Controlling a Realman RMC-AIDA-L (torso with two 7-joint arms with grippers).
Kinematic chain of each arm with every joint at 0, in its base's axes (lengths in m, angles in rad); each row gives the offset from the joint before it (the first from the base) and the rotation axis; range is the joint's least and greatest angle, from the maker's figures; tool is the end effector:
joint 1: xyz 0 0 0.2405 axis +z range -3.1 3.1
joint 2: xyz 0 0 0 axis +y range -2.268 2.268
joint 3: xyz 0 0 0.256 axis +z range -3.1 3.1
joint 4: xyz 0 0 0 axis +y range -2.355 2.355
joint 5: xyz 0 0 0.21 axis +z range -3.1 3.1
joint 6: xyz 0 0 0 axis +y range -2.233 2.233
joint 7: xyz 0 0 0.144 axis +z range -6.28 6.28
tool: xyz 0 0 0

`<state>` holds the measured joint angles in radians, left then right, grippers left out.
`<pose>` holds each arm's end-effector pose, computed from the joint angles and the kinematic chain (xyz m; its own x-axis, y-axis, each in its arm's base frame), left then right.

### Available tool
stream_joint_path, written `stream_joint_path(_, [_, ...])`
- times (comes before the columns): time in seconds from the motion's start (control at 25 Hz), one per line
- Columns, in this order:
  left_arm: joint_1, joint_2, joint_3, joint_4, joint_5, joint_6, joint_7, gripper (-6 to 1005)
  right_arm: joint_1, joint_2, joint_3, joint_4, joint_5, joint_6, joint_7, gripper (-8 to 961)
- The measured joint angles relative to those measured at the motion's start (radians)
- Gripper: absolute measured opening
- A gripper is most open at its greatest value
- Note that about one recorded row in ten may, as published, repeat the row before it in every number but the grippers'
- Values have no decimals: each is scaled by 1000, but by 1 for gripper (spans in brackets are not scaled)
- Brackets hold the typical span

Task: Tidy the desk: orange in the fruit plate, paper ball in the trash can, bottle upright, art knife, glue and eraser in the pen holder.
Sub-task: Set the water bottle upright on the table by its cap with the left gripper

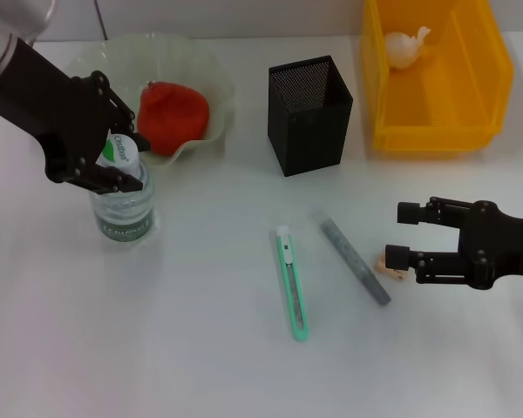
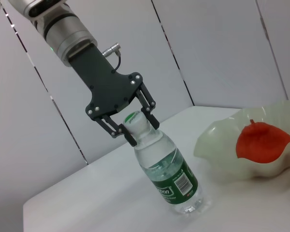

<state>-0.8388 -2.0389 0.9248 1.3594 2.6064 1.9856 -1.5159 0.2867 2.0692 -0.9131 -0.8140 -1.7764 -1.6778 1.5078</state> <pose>-0.1401 0.3655 0.0797 0.9235 -0.1906 -0.3330 -0.2149 -0.9759 -0.0374 0.2779 0.2715 0.0119 0.7057 -0.4343 -0.5598 -0.5291 -0.8485 -0.0088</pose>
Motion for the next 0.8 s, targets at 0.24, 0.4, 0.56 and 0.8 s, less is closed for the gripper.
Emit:
stream_joint_path(0.24, [-3, -4, -22, 11, -3, -3, -15, 492, 3, -1, -6, -1, 0, -3, 0, 828])
stream_joint_path(0.4, [0, -8, -21, 3, 1, -10, -22, 495, 4, -1, -4, -1, -5, -4, 0, 827])
stream_joint_path(0.56, [0, -9, -25, 10, -5, -10, -28, 499, 4, -1, 2, -1, -12, -8, 0, 827])
stream_joint_path(0.8, [-5, -11, -35, 18, -13, -12, -27, 530, 1, -4, 2, -2, -14, -10, 0, 828])
